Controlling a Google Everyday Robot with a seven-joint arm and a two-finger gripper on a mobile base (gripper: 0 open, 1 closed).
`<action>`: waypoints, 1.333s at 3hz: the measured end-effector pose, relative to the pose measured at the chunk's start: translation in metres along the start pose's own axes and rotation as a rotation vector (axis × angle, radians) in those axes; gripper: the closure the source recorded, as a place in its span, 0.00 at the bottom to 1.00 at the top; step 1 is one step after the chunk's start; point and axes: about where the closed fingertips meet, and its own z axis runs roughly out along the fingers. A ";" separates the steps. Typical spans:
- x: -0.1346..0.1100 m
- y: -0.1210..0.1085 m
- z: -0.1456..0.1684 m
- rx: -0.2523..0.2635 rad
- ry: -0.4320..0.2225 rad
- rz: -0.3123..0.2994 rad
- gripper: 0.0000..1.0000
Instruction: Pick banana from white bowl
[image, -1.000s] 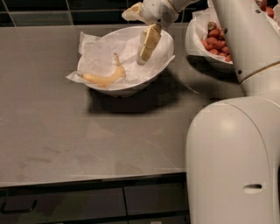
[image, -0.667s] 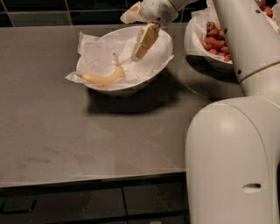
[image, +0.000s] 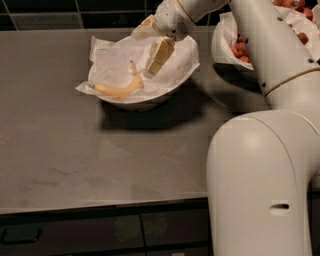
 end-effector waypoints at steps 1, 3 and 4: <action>0.003 0.003 0.021 -0.051 0.008 -0.005 0.18; 0.007 0.003 0.046 -0.082 0.029 -0.016 0.24; 0.007 0.007 0.060 -0.106 0.015 -0.017 0.24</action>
Offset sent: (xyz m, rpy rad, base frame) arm -0.0176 0.0169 -0.0452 -0.0983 0.0792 0.0966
